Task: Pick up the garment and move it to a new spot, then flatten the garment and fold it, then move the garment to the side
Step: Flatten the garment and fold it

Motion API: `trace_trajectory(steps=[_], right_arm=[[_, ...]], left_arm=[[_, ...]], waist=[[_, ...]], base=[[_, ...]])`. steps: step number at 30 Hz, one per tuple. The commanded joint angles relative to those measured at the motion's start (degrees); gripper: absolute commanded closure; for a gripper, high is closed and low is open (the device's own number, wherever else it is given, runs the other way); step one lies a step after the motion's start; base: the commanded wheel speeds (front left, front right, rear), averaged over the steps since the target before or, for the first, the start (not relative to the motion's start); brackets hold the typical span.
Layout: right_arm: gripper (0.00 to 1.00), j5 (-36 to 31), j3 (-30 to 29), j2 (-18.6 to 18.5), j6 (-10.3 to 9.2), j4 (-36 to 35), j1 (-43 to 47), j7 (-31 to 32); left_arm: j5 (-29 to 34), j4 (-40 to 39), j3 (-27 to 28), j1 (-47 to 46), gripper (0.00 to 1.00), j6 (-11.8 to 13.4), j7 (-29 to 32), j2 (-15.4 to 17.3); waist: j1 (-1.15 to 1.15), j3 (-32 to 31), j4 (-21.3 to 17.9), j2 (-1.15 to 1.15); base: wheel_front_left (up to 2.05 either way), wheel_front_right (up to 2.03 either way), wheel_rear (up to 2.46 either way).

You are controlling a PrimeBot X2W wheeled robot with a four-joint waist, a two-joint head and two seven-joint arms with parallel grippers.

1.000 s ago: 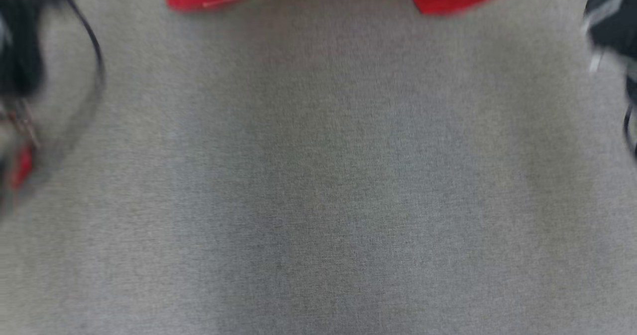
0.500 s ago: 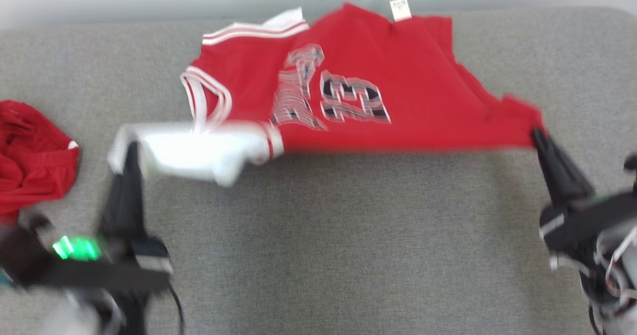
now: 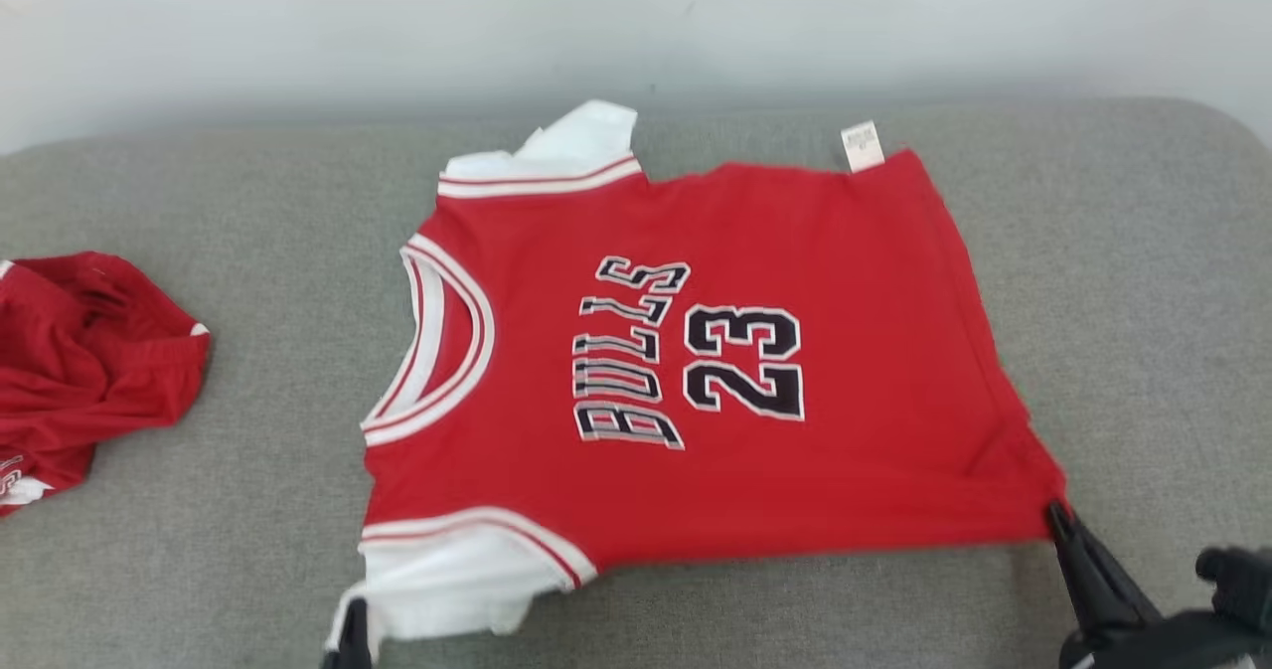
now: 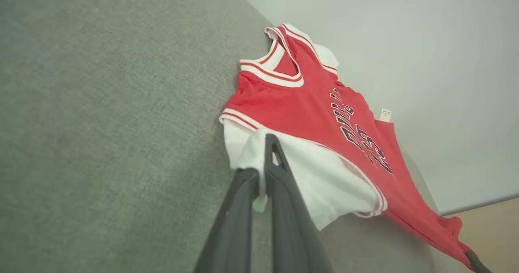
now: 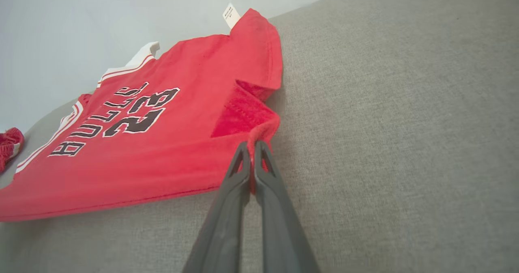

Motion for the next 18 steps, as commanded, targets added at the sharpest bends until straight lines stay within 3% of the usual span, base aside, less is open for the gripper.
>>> trace_trajectory(steps=[1,13,18], right_arm=[[1.0,-0.79,-0.56,-0.07,0.08,0.43,1.26,-0.1],[1.0,-1.2,-4.11,3.08,0.07,0.39,11.29,-0.58],[1.0,-2.22,-3.57,3.72,0.07,-0.95,10.65,-0.54]], left_arm=[[0.46,0.58,0.3,1.14,1.0,-0.24,-0.18,-0.32],[3.69,7.9,0.18,5.16,1.0,-3.37,-0.19,-3.42],[6.84,7.45,1.19,3.59,1.0,-4.61,-0.19,-3.55]], waist=[[0.01,-1.15,0.19,0.01],[0.01,-2.16,1.83,0.01],[0.01,-2.49,1.1,0.01]], base=[[0.0,0.0,0.0],[0.0,0.0,0.0],[0.0,0.0,0.0]])
